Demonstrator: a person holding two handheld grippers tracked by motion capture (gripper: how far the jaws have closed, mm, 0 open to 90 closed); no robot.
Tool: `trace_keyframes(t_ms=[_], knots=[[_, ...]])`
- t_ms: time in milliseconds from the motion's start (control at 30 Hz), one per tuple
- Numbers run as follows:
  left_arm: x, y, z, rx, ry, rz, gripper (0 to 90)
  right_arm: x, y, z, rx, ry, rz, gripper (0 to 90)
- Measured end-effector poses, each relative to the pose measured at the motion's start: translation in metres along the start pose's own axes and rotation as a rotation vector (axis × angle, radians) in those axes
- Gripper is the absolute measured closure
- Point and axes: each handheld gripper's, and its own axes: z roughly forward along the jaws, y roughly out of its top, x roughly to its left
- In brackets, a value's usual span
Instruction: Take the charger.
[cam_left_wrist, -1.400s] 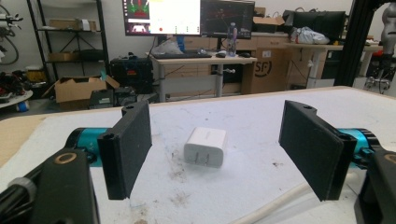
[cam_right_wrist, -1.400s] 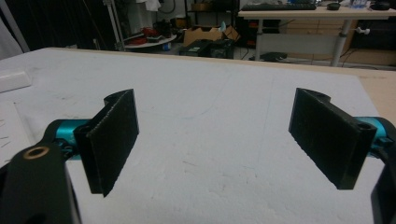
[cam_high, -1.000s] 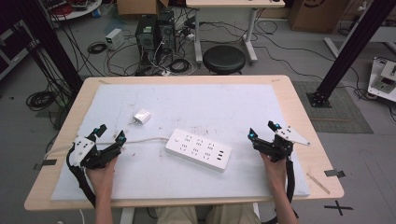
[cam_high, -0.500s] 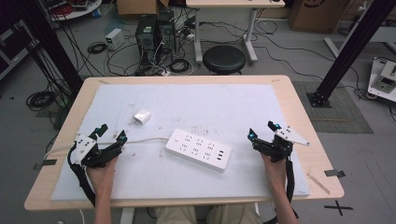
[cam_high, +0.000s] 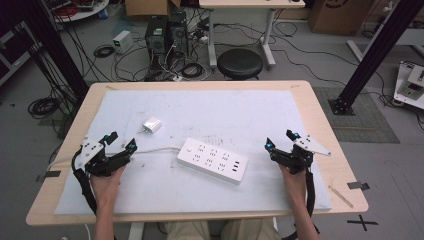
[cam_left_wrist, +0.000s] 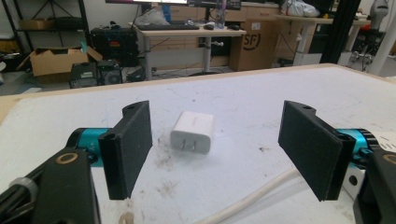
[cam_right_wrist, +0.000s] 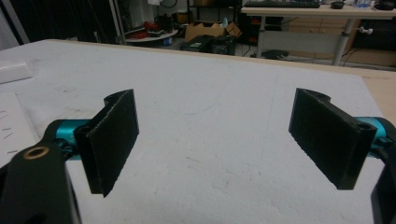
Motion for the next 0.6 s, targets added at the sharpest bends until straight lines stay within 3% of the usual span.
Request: trace_keyframes(t_ms=[133, 233, 267, 467, 600], knots=[[-0.001, 0.015, 0.011, 0.029, -0.032, 0.022, 26.2, 0.000, 0.000, 0.000, 0.000, -0.003, -0.001, 16.3], [-0.001, 0.015, 0.011, 0.029, -0.032, 0.022, 26.5, 0.000, 0.000, 0.000, 0.000, -0.003, -0.001, 16.3], [0.000, 0.027, 0.027, 0.103, -0.070, 0.028, 26.8, 0.000, 0.000, 0.000, 0.001, -0.003, -0.001, 16.3], [0.001, 0.040, 0.041, 0.150, -0.096, 0.034, 26.8, 0.000, 0.000, 0.000, -0.003, 0.000, -0.009, 16.3], [0.004, 0.054, 0.061, 0.209, -0.120, 0.067, 26.8, 0.000, 0.000, 0.000, 0.001, -0.002, -0.005, 16.3]])
